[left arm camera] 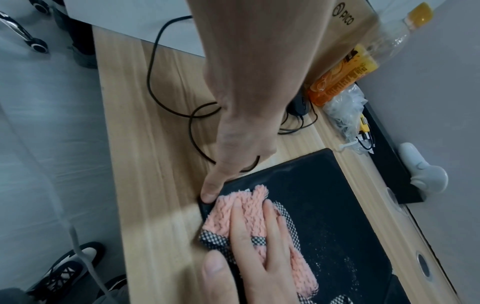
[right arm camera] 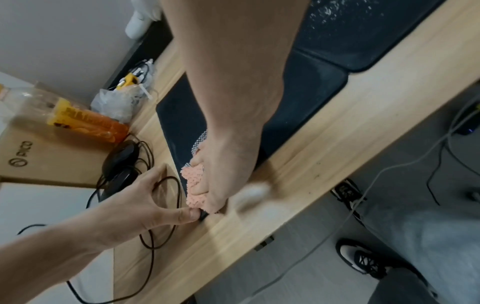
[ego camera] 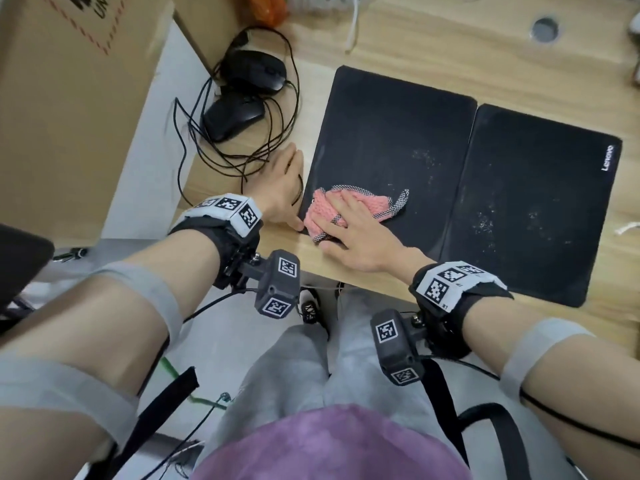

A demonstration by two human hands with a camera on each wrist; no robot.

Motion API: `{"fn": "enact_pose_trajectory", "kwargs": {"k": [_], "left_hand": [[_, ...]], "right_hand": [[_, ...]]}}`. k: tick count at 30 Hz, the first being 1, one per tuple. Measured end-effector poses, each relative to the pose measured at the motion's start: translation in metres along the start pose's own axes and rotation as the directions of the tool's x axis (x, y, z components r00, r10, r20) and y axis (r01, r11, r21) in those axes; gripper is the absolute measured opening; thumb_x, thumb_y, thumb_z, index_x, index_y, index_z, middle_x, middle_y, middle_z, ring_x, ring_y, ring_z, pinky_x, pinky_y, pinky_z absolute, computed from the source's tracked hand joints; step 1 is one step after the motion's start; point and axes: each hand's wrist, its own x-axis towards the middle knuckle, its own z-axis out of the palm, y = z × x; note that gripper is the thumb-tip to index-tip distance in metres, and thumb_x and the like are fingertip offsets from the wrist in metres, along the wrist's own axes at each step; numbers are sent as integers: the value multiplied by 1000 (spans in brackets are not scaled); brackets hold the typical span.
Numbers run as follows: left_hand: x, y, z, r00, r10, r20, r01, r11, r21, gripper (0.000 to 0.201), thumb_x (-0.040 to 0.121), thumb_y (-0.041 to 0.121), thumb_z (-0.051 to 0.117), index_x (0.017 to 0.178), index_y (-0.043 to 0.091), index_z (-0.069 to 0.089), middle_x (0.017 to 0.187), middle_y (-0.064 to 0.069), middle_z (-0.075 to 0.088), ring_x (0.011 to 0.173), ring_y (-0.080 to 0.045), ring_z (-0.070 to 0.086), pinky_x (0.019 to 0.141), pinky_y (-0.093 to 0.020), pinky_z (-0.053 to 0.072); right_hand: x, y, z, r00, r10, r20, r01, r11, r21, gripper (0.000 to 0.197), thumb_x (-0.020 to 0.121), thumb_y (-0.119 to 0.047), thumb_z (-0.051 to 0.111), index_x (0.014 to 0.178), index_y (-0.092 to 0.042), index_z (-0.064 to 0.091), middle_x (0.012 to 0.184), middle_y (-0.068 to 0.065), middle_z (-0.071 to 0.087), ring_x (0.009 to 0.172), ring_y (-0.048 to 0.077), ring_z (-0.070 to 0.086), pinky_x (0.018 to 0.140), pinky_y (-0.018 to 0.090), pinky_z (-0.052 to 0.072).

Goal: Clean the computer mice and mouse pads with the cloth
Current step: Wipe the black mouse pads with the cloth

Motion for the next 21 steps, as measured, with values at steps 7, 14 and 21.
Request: {"fn": "enact_pose_trajectory", "kwargs": {"k": [7, 14, 21], "left_hand": [[12, 2, -8, 997, -29, 65, 25, 998, 53, 156, 50, 49, 91, 151, 7, -19, 159, -5, -26, 147, -19, -22, 122, -39, 6], [14, 2, -7, 996, -32, 78, 31, 999, 20, 159, 47, 51, 91, 151, 9, -22, 158, -3, -30, 145, -16, -25, 122, -38, 2], [10, -1, -11, 998, -20, 52, 20, 1000, 17, 157, 47, 51, 91, 152, 9, -18, 159, -3, -26, 146, -14, -22, 121, -33, 0]], "right_hand": [[51, 23, -35, 992, 86, -97, -92, 994, -51, 60, 100, -51, 28, 155, -30, 17, 164, 8, -6, 150, 28, -10, 122, 43, -6], [101, 53, -90, 977, 193, -86, -195, 981, -13, 58, 103, -42, 31, 156, -28, 12, 163, 10, -9, 149, 31, -13, 120, 41, -9], [94, 33, -73, 982, 137, -133, -145, 988, -48, 60, 101, -40, 38, 155, -24, 16, 162, 17, -7, 148, 39, -10, 120, 48, -5]]}}
